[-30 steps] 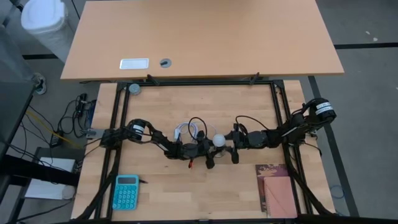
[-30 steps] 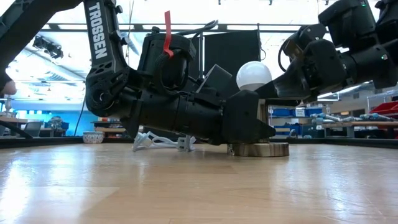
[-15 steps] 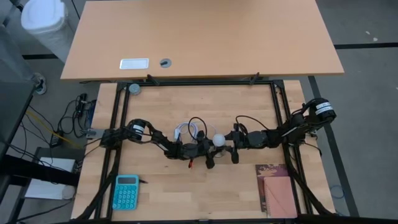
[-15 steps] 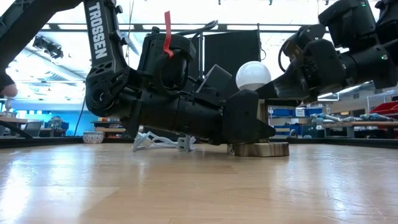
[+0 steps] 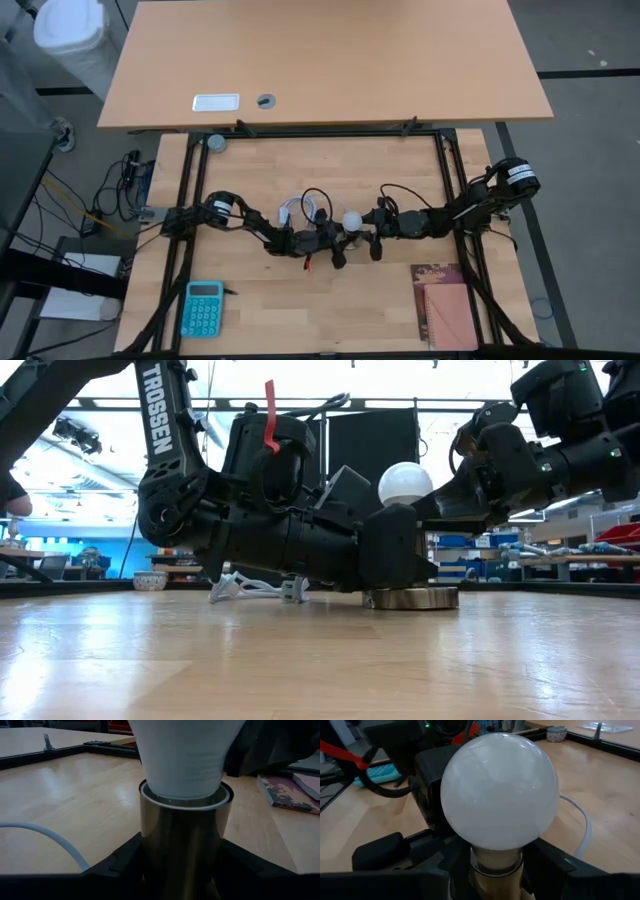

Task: Screw lightbulb
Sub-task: Insert the white lightbulb into the lamp socket

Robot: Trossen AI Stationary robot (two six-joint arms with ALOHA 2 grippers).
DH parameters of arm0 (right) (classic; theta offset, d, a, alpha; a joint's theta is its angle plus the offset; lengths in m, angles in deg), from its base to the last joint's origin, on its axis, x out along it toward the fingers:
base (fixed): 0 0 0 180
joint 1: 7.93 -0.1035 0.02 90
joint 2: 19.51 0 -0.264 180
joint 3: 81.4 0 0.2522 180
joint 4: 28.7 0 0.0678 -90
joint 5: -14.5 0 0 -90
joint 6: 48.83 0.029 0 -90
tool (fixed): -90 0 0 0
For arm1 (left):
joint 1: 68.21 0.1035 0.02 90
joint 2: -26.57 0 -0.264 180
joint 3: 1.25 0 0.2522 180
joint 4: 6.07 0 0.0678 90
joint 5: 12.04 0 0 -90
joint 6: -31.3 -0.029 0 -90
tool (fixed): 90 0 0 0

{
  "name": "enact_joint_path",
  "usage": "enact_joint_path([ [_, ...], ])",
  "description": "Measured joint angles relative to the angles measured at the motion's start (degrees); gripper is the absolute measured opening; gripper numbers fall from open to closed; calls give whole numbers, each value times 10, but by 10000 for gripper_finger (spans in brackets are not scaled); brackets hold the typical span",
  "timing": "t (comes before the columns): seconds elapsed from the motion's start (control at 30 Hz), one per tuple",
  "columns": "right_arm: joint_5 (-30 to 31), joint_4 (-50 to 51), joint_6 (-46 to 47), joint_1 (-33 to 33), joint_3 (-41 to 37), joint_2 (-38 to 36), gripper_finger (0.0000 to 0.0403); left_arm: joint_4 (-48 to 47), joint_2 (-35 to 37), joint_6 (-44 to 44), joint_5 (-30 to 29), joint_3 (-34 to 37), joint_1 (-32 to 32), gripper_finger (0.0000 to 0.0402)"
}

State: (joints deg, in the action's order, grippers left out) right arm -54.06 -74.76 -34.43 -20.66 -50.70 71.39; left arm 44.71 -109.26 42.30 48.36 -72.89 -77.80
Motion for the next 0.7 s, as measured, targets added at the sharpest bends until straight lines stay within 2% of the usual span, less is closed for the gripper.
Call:
enact_joint_path([
  [0.27, 40, 62, 2, -6, 36, 0, 160, -23, 0, 4, -48, -15, 0, 198],
  [0.47, 97, 71, 10, -30, 38, 0, 160, -35, 0, 2, -75, -17, -1, 198],
  [0.7, 119, 83, 31, -36, 45, 0, 160, -32, -1, 12, -107, -18, -1, 198],
])
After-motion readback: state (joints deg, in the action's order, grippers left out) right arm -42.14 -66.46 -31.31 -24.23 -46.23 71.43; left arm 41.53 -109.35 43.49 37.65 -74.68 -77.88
